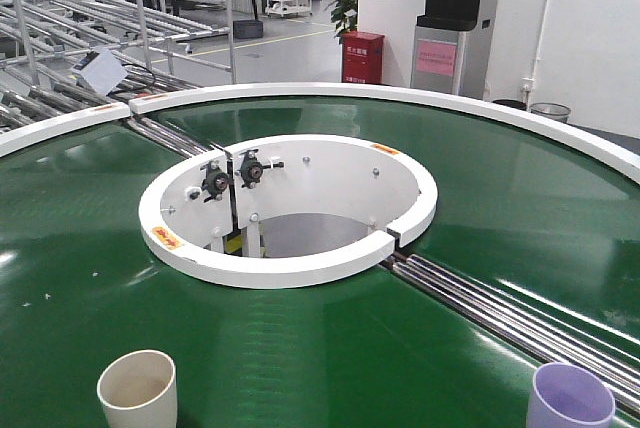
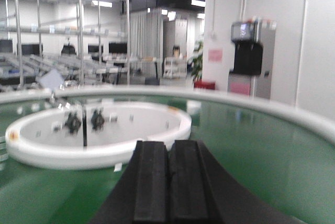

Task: Grab cup from conveyor and place in blue bin

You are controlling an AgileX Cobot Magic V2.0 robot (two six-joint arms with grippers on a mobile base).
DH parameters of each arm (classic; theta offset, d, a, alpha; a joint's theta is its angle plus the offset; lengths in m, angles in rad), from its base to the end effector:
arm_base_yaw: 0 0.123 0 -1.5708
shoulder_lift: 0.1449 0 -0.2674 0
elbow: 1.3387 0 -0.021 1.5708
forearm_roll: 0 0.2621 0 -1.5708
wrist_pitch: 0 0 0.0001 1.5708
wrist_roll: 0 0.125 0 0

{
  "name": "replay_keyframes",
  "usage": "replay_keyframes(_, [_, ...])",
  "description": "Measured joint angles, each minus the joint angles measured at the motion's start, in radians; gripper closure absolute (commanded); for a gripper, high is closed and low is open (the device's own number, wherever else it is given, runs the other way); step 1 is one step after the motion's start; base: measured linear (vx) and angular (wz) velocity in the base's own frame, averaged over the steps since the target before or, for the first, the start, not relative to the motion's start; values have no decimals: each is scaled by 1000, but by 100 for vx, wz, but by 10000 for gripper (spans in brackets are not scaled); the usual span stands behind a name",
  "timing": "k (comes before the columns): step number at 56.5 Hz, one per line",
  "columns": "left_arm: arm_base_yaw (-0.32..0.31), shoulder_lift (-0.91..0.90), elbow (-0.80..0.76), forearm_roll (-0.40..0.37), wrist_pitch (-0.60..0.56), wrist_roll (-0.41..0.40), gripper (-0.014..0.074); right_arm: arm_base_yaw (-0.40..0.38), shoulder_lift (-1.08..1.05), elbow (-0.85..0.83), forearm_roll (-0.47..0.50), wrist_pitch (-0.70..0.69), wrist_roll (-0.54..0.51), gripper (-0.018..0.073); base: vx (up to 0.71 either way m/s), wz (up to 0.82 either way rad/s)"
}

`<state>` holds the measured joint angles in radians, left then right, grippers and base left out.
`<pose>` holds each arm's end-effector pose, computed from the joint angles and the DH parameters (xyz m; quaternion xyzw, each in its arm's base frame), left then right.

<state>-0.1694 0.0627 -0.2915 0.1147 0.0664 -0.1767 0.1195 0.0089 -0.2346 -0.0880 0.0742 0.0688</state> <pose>0.1008 -0.0163 0.3104 0.0299 0.6127 -0.0890 0.7847 0.0995 0.0111 0.2941 -0.0402 0.6165 0.0375 0.7855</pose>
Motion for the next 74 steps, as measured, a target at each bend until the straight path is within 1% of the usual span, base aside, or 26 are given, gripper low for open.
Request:
replay_keyframes(3, [0,73,-130,16,70,30,602,0,45,-123,-15,58,-23,568,0,0])
replay_keyframes(5, [0,138,-225,25,101,48,602,0,84,-197,-24,88,-36,568,0,0])
replay_keyframes(9, [0,260,-368,31,145,65,602,0,178,-324,-32,139,-50,568,0,0])
replay_keyframes(15, [0,460,-515,35,188,71,602,0,344,-448,-34,177,-53,568,0,0])
replay_keyframes(20, [0,597,-556,35,208,71,602,0,466,-496,-26,181,-56,568,0,0])
replay_keyframes(28, [0,786,-563,35,198,72,602,0,619,-504,-22,182,-56,568,0,0])
replay_keyframes(35, [0,882,-563,35,157,72,587,0,718,-504,-18,182,-56,559,0,0])
replay_keyframes(40, [0,907,-563,35,138,72,548,0,761,-504,-7,182,-56,530,0,0])
replay_keyframes(44, [0,911,-563,35,135,72,515,0,773,-504,-3,181,-56,467,0,0])
replay_keyframes(49, [0,911,-563,35,128,72,428,0,782,-504,-2,181,-57,349,0,0])
replay_keyframes(52, [0,911,-563,35,128,72,366,0,786,-504,0,180,-57,250,0,0])
replay_keyframes(58, [0,911,-563,35,128,73,239,0,790,-504,0,180,-57,12,0,0])
replay_keyframes(63, [0,911,-563,35,128,73,150,0,790,-504,0,179,-57,-113,0,0])
replay_keyframes(67, [0,911,-563,35,126,73,115,0,790,-504,0,173,-57,-171,0,0])
replay_keyframes(74, [0,923,-563,35,102,72,113,0,793,-502,0,138,-57,-164,0,0])
